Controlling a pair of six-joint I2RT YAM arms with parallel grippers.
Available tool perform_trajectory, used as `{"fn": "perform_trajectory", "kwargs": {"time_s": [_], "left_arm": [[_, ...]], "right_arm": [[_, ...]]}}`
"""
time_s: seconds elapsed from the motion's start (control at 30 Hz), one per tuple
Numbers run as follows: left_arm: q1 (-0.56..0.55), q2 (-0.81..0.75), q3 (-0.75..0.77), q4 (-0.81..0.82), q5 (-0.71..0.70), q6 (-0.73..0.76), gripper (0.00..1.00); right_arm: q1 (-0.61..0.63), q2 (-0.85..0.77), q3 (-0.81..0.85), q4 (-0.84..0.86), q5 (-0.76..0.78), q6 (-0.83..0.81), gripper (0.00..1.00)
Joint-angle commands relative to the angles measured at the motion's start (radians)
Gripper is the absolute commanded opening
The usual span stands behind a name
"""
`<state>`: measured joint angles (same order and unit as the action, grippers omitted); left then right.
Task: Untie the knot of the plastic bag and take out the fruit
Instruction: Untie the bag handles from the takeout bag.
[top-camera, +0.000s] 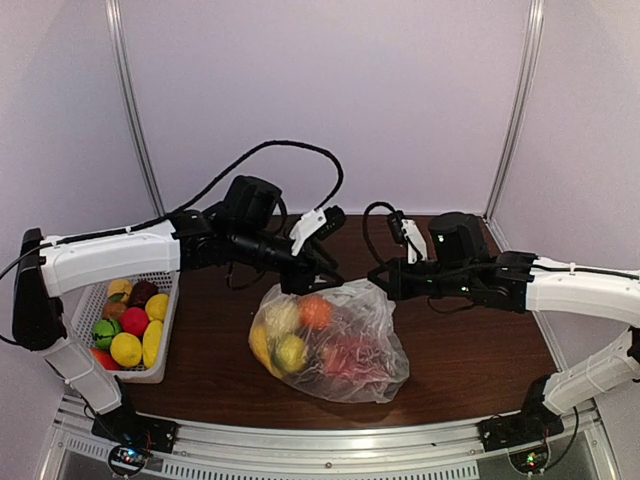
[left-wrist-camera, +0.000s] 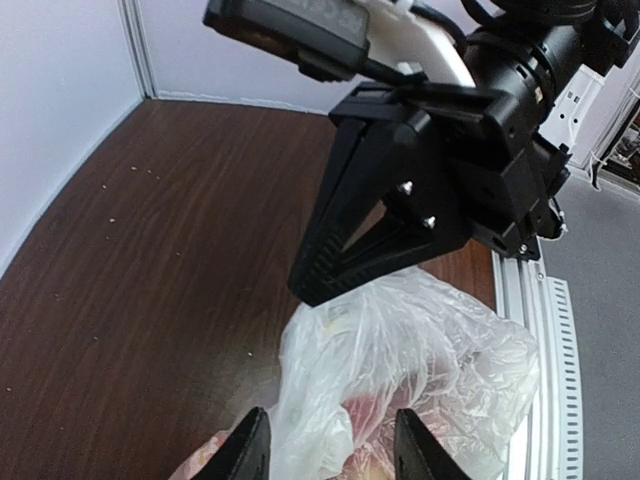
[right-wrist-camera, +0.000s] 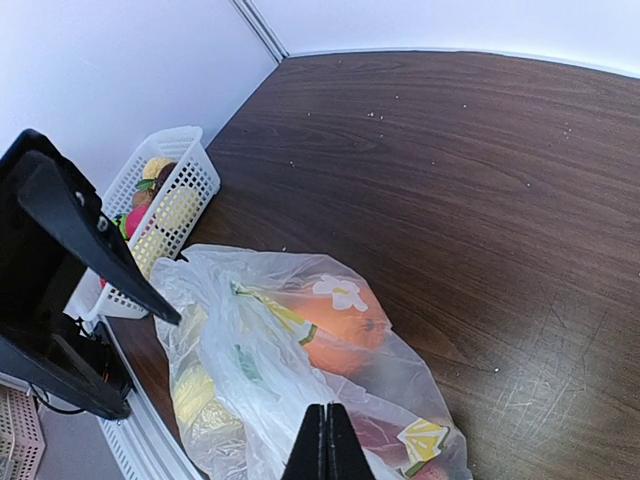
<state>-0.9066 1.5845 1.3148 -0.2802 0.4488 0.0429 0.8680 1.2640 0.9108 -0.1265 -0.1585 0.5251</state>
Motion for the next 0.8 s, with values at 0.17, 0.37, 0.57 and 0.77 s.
{"fn": "perform_trajectory", "kwargs": {"time_s": [0.17,0.37,0.57,0.77], "left_arm": [[-0.009,0.082,0.066,-0.072,-0.037,0.072,0.35],[-0.011,0.107,0.073,-0.093,-0.063,0.089,0.32],[-0.011,0.116,0.07,-0.094,-0.08,0.091,0.35],[-0.011,0.132,0.072,-0.097,-0.098,0.088,0.25]], "right_arm": [[-0.004,0.016,0.018,0.022,-0.022,-0.013,0.0],[-0.003,0.03,0.018,0.03,-0.03,-0.013,0.0],[-0.003,0.036,0.017,0.036,-0.037,-0.009,0.0],[-0.003,0.034,0.014,0.035,-0.036,-0.01,0.0]]}}
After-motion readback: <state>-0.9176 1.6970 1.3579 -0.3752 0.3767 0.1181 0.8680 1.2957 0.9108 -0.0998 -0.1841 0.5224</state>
